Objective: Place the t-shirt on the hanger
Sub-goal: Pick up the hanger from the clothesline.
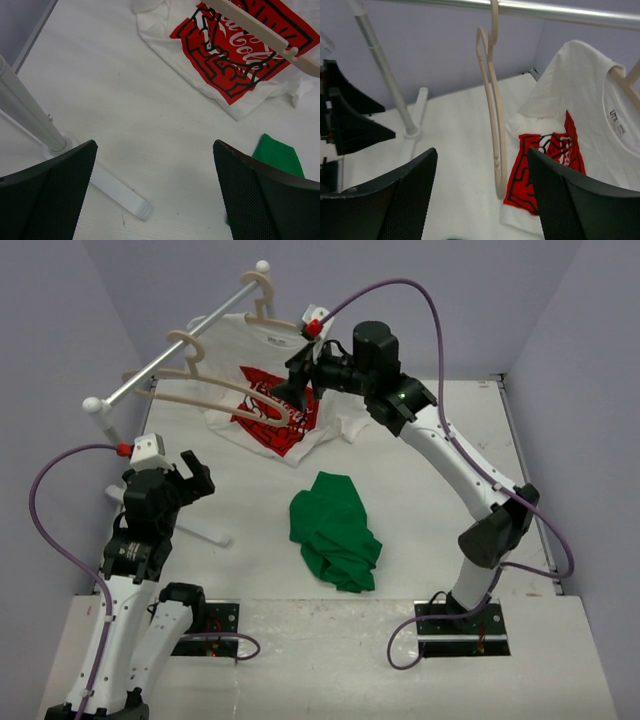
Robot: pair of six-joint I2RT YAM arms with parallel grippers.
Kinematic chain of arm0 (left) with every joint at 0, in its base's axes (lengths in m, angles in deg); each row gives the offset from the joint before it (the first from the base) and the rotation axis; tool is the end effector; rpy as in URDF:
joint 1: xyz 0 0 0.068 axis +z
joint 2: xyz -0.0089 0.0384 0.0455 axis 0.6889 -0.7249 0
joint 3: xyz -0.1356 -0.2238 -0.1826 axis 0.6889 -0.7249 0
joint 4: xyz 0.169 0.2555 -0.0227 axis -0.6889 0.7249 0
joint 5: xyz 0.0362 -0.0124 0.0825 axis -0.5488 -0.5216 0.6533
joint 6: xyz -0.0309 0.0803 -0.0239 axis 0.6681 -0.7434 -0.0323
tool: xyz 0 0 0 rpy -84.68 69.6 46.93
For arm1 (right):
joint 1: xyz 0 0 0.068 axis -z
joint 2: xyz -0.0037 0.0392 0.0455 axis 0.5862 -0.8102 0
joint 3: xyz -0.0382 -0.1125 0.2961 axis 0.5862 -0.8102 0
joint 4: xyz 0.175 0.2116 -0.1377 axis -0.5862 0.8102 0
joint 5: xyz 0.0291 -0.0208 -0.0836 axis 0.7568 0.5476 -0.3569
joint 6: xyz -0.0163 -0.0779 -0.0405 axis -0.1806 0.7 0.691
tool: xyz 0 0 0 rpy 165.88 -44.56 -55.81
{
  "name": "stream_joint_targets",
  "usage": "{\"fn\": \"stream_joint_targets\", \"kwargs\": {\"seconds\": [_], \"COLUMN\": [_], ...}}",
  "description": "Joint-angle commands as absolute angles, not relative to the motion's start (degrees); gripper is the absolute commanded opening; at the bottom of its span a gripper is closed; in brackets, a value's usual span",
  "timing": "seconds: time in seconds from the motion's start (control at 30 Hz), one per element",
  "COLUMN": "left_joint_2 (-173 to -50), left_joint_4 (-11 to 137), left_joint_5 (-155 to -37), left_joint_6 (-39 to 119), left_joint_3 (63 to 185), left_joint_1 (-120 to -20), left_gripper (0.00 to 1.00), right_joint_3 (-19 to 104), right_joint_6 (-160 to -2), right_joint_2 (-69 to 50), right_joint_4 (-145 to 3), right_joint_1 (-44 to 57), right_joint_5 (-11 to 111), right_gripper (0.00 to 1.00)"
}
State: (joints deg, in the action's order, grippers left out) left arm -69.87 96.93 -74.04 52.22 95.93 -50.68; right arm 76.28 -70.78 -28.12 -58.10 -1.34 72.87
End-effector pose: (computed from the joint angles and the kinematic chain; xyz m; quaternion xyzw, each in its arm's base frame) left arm 0.1814 -0.0040 0.3425 -0.1813 0.8041 -0.0528 0.5637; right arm 0.3704 0.3324 0.5149 -0.4146 0.6025 0.3749 0.5697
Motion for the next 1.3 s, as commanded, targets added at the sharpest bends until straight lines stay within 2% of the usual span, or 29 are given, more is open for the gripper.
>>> {"fn": "stream_joint_targets", "kwargs": {"seconds": [0.0,0.2,0.3,0.43,0.57,0.73,0.9,0.93,1.03,1.27], "left_joint_2": [-70.2,-70.7,-71.4,-71.9,-71.8,-71.8,-71.6,-71.6,-71.2,-71.1], "left_joint_4": [93.9,93.6,93.5,93.4,93.1,92.9,92.7,92.7,92.6,92.6], "left_joint_5": [-75.6,-76.5,-77.0,-77.8,-78.3,-79.1,-79.6,-79.6,-79.7,-80.0], "left_joint_6": [51.4,51.0,50.9,50.7,50.5,50.3,50.1,50.1,50.1,50.1], "left_joint_3": [95.3,95.2,95.2,95.2,95.1,95.0,95.0,94.9,94.9,94.9], "left_joint_1": [-50.5,-50.5,-50.5,-50.5,-50.5,-50.5,-50.5,-50.5,-50.5,-50.5], "left_gripper": [1.0,1.0,1.0,1.0,1.0,1.0,1.0,1.0,1.0,1.0], "right_joint_3": [88.2,92.6,99.4,100.7,100.5,100.6,100.7,100.7,100.6,96.8], "right_joint_6": [-59.2,-57.6,-58.2,-57.7,-57.5,-58.2,-59.5,-59.7,-60.5,-62.9], "right_joint_2": [-38.3,-43.6,-48.6,-52.1,-53.4,-53.9,-54.6,-54.7,-54.8,-51.3], "right_joint_4": [-45.9,-48.4,-47.0,-48.8,-50.1,-50.9,-51.8,-51.8,-52.4,-56.1], "right_joint_1": [-3.4,-5.0,-5.4,-5.7,-5.6,-5.6,-5.6,-5.6,-5.7,-5.6], "right_joint_5": [67.8,66.3,67.3,66.6,67.5,69.6,71.4,71.5,70.9,71.4], "right_gripper": [0.73,0.73,0.67,0.6,0.48,0.23,0.18,0.1,0.0,0.0]}}
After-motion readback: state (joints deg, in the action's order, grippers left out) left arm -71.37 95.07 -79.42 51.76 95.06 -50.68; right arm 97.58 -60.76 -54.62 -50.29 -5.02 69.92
